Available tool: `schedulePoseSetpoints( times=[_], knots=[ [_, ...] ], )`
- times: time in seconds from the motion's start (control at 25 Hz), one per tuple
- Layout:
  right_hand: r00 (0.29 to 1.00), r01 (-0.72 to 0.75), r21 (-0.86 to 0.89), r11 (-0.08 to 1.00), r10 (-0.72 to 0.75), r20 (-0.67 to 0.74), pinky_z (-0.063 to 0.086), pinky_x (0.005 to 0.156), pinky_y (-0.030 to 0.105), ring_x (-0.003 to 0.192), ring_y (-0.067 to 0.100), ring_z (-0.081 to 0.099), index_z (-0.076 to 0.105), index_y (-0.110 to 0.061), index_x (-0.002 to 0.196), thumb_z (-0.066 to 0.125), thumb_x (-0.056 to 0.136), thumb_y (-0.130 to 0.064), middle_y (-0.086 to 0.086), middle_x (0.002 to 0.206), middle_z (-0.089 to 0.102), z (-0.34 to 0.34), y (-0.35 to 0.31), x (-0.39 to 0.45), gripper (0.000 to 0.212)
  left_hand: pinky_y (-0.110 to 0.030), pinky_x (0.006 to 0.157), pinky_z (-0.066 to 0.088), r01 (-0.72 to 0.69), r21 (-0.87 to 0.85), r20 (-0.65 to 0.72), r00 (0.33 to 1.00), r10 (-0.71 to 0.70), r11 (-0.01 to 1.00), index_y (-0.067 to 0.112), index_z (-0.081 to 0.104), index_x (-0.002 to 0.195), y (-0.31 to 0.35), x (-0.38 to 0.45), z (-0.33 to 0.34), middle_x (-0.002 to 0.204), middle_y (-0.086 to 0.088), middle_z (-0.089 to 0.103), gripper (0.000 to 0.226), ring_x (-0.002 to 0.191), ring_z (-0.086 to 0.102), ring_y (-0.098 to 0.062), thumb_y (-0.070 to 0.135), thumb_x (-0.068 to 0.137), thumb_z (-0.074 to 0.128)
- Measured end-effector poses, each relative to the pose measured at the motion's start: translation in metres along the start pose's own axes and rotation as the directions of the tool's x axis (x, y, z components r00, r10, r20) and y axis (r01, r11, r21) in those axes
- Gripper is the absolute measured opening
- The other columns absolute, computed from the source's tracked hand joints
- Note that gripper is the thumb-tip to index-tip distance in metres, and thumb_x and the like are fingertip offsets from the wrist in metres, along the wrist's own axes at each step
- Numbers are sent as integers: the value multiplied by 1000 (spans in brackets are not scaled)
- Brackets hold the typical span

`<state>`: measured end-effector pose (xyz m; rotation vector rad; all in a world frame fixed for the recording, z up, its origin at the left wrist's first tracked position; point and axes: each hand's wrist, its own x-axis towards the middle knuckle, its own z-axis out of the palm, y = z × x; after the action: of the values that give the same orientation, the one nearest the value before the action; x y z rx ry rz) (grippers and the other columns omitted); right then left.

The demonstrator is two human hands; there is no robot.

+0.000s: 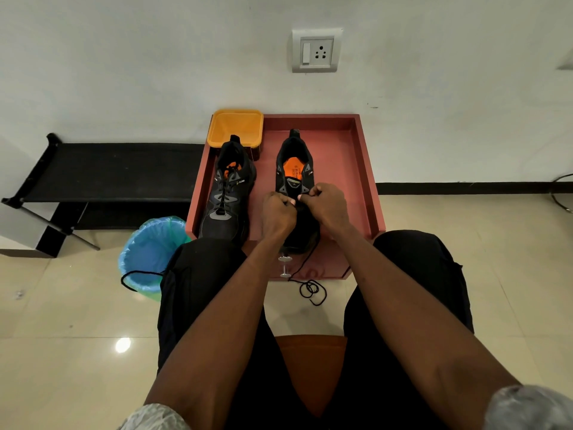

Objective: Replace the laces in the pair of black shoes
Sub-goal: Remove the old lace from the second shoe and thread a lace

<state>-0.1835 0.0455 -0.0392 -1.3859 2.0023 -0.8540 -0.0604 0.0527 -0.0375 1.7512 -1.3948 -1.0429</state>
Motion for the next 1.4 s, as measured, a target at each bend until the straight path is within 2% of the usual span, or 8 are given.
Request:
schedulePoseSetpoints(
  times=[0.24, 0.36, 0.52, 0.64, 0.76, 0.96, 1.12, 1.4],
  knots=[
    [1000, -13, 56, 998, 12, 24, 46, 53, 31, 61, 16, 60, 70, -13, 71, 73, 82, -37, 1, 67, 65, -7, 5, 2, 27, -34, 90, 55, 164, -657, 188, 981, -50, 736, 10, 55, 93, 32, -26, -31, 93, -12, 70, 12, 92, 69, -22, 9, 102, 47],
    [998, -55, 94, 994, 51, 43, 35, 49, 27, 52, 13, 50, 66, -6, 68, 75, 81, -38, 2, 58, 58, -12, 8, 3, 35, -41, 86, 57, 285, -652, 420, 907, 22, 703, 6, 52, 88, 40, -40, -59, 82, -14, 67, 22, 86, 69, -32, 5, 103, 35],
    [995, -83, 101, 991, 77, 64, 33, 48, 26, 48, 12, 46, 56, -13, 59, 76, 81, -40, -2, 53, 51, -16, 9, 3, 41, -39, 74, 58, 399, 97, 866, 417, -275, 912, 6, 52, 89, 25, -63, -78, 70, -12, 62, 17, 72, 68, -31, -4, 97, 41],
    [995, -76, 66, 995, 71, 74, 38, 50, 29, 54, 13, 52, 61, -11, 66, 74, 83, -43, -1, 59, 56, -15, 7, 2, 38, -41, 86, 56, 35, 594, 803, 33, -595, 804, 4, 55, 103, 6, -85, -60, 92, -19, 69, 13, 92, 69, -36, 1, 100, 42],
    [995, -54, 20, 998, 52, 86, 42, 53, 30, 60, 17, 55, 59, -11, 71, 73, 84, -43, 1, 65, 58, -14, 4, 2, 37, -38, 93, 54, -134, 629, 764, 292, -576, 766, 1, 59, 119, -5, -74, -45, 117, -21, 65, 22, 107, 64, -29, 12, 101, 51],
    [980, 56, -191, 980, -18, 197, 46, 58, 31, 74, 25, 61, 61, -10, 82, 69, 88, -37, 9, 82, 65, -18, -10, 11, 28, -33, 62, 49, -129, 207, 413, 910, 33, 970, 16, 55, 74, 16, -40, -36, 71, -4, 60, 24, 62, 55, -15, 23, 97, 60],
    [954, 114, -279, 954, -27, 298, 59, 74, 40, 80, 29, 68, 67, -5, 93, 70, 88, -30, 12, 88, 68, -22, -17, 23, 27, -38, 72, 50, -196, 461, 163, 977, 134, 865, 16, 55, 106, 11, -20, -15, 99, -6, 66, 26, 88, 62, -26, 38, 93, 60],
    [969, 89, -261, 961, -23, 246, 57, 63, 32, 69, 25, 68, 57, -13, 68, 74, 82, -31, 6, 71, 64, -22, -14, 27, 28, -37, 78, 51, -395, 585, 471, 876, 100, 709, 5, 59, 118, 27, -17, -13, 111, -14, 64, 27, 96, 62, -31, 17, 96, 48]
  ],
)
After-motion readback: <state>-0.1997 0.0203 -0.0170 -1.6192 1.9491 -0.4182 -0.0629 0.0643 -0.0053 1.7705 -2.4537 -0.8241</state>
